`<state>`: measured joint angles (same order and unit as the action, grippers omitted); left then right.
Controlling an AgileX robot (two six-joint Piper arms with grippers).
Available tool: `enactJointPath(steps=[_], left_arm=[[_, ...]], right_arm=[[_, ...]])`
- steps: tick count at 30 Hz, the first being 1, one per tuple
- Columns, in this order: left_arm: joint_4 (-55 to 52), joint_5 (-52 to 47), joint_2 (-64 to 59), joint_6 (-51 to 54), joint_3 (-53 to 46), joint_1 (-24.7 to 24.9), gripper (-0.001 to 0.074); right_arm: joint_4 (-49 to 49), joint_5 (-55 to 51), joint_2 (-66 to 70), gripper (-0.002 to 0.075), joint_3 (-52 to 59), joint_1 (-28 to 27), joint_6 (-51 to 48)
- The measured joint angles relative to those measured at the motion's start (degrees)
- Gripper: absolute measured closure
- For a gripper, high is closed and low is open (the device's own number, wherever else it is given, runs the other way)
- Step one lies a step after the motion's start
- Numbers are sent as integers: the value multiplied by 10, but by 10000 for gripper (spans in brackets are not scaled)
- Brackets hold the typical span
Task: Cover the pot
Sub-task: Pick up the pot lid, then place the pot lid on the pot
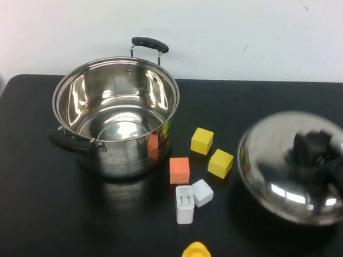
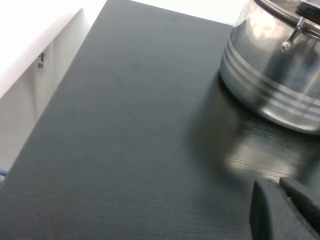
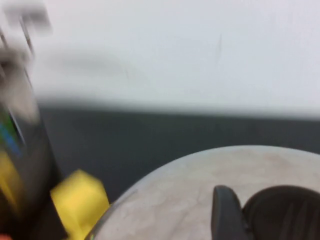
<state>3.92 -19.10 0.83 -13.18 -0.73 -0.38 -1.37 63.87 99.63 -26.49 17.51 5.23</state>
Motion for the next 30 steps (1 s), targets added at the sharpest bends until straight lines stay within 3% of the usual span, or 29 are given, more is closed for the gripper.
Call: enactJointPath(steps=[2, 5, 8, 10, 17, 23, 30], left_arm=[[0, 0, 0, 0, 0, 0, 736], [0, 0, 0, 0, 0, 0, 736], [0, 0, 0, 0, 0, 0, 736], [0, 0, 0, 0, 0, 0, 736], [0, 0, 0, 0, 0, 0, 736], [0, 0, 0, 0, 0, 0, 736], [0, 0, 0, -1, 0, 0, 736]], right_arm=[[-5, -45, -53, 380, -5, 0, 29], [-40, -244, -137, 380, -59, 0, 85], [-127, -419, -186, 380, -141, 6, 144], [-190, -470, -199, 380, -199, 20, 190], [-345, -508, -132, 380, -439, 119, 300], [-369, -526, 26, 380, -581, 179, 325], [-373, -539, 157, 380, -688, 211, 346]])
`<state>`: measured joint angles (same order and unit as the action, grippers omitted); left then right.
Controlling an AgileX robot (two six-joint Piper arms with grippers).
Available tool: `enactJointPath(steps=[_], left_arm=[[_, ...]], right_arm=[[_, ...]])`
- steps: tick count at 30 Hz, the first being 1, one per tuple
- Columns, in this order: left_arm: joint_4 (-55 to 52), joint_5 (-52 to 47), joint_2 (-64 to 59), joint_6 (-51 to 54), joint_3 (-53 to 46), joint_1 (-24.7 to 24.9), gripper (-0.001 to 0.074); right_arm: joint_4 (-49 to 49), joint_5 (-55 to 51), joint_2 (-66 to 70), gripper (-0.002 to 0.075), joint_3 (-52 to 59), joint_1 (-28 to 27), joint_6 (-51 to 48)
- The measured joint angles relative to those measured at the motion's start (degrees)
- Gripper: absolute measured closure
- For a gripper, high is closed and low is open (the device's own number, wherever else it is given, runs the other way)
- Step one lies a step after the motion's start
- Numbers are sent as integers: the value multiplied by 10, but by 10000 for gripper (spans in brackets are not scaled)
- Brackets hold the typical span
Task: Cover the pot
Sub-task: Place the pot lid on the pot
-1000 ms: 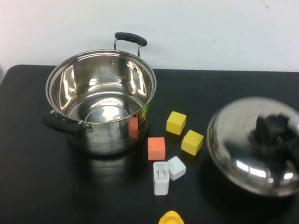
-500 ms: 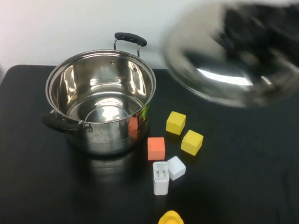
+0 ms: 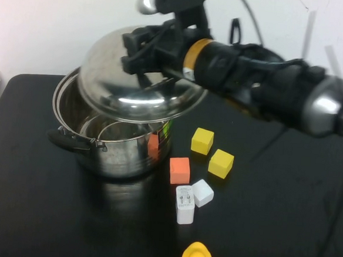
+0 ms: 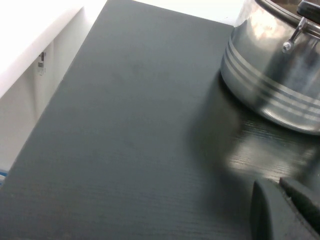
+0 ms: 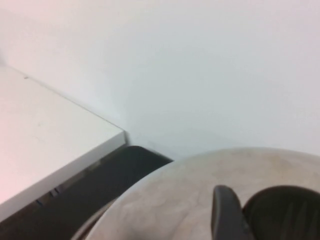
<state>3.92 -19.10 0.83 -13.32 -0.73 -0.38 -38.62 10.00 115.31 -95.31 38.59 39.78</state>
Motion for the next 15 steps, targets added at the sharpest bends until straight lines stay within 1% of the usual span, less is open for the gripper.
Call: enactJointPath(steps=[8, 15], left_arm=[[0, 0, 0, 0, 0, 0, 736], [0, 0, 0, 0, 0, 0, 736]], right_arm=[[-17, 0, 73, 380, -82, 20, 10], [-18, 2, 107, 380, -106, 30, 11]])
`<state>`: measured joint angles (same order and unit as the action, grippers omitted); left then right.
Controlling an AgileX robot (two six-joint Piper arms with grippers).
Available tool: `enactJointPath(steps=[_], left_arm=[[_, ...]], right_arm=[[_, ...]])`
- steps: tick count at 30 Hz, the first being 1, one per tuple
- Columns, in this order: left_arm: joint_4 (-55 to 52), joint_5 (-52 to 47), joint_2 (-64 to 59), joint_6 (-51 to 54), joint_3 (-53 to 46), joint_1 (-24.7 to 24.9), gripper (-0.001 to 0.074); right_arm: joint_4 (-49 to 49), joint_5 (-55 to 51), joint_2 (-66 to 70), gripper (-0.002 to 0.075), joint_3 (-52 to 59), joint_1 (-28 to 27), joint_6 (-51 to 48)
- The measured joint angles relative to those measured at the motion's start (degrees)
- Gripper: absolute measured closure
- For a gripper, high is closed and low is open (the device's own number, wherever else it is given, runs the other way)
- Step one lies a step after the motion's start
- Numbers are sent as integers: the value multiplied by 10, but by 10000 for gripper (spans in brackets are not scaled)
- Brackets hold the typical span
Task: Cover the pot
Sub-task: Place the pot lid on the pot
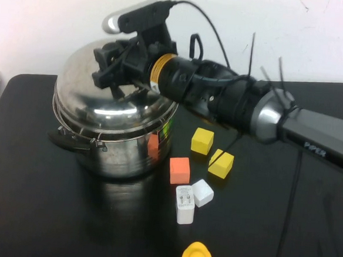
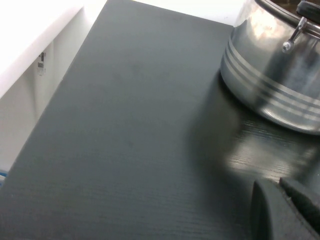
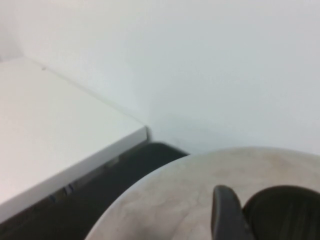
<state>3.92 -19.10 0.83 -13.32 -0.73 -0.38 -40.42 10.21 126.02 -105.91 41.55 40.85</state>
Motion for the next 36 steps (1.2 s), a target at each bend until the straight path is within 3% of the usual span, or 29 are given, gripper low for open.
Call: enactJointPath(steps=[25, 36], left_arm=[[0, 0, 0, 3, 0, 0, 736], [0, 0, 0, 2, 0, 0, 736]], right_arm=[[-1, 25, 35, 380, -8, 1, 18], [-1, -14, 36, 380, -14, 1, 23]])
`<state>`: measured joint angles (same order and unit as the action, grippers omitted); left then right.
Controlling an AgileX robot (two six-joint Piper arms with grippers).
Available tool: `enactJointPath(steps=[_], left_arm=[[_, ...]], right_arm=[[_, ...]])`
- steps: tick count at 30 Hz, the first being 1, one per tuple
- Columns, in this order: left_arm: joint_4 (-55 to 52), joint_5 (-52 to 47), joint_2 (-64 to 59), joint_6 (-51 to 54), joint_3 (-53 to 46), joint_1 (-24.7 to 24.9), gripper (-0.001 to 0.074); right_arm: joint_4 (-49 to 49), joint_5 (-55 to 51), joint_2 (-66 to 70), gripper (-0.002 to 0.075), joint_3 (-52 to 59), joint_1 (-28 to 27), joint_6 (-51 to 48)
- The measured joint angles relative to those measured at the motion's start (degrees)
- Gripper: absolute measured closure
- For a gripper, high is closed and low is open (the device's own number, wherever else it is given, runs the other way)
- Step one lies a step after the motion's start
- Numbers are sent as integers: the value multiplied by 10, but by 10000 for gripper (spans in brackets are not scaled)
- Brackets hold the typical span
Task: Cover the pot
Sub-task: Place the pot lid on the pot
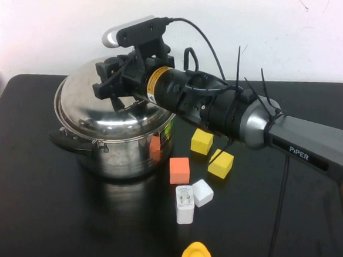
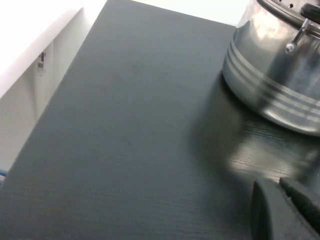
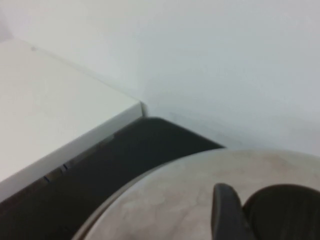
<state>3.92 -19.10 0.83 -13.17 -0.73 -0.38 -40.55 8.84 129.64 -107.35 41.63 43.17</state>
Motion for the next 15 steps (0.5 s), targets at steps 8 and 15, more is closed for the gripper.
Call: enactJointPath(steps=[8, 15], left_arm=[[0, 0, 0, 0, 0, 0, 736], [0, 0, 0, 0, 0, 0, 736]], right_arm=[[0, -10, 0, 380, -1, 0, -6], [0, -99, -13, 380, -7, 4, -2]])
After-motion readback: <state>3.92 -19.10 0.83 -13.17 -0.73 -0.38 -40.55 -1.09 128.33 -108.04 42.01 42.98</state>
